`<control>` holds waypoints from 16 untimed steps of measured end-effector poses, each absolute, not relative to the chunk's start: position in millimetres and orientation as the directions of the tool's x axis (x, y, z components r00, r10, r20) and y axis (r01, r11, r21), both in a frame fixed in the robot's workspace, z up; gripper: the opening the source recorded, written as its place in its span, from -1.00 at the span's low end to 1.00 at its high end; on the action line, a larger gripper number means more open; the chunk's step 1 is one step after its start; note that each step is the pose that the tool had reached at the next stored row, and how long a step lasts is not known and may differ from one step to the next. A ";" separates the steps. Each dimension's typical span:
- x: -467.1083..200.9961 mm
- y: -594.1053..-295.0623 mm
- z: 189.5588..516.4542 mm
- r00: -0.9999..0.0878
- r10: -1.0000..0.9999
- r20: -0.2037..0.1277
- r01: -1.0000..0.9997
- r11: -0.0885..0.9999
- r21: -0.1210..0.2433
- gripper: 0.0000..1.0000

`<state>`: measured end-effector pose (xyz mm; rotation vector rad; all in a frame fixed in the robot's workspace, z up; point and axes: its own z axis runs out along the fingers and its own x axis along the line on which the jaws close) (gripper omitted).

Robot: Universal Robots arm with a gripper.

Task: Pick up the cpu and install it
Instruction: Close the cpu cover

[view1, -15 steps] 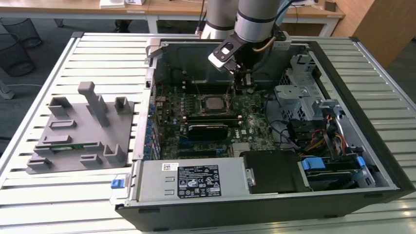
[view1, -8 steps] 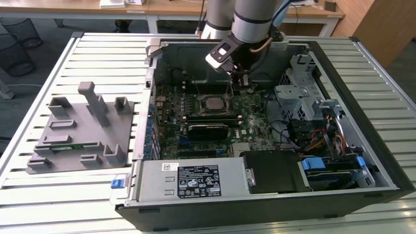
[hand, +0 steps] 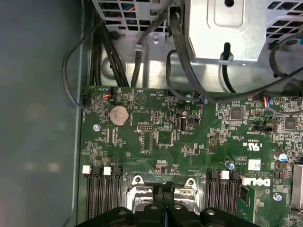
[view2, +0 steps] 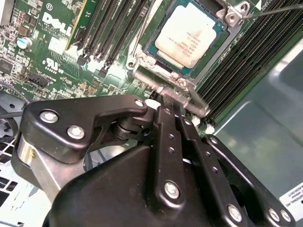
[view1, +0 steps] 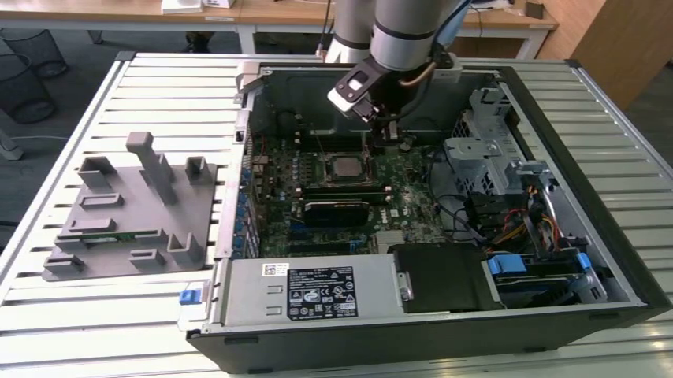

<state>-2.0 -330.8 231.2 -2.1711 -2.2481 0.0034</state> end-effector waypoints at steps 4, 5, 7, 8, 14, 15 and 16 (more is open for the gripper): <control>-5.0 -330.8 230.1 -0.035 0.999 0.010 0.999 0.035 -0.013 -0.79; -6.2 -330.8 229.7 -0.035 0.999 0.010 0.999 0.035 -0.013 -0.79; -9.3 -330.8 228.9 -0.035 0.999 0.010 0.999 0.035 -0.013 -0.79; -11.3 -330.8 228.5 -0.035 0.999 0.010 0.999 0.035 -0.013 -0.79; -28.7 -330.8 224.7 -0.035 0.999 0.010 0.999 0.035 -0.013 -0.79; -31.7 -330.9 224.3 -0.035 0.999 0.010 0.999 0.035 -0.013 -0.79; -34.5 -330.8 223.8 -0.035 0.999 0.010 0.999 0.035 -0.013 -0.79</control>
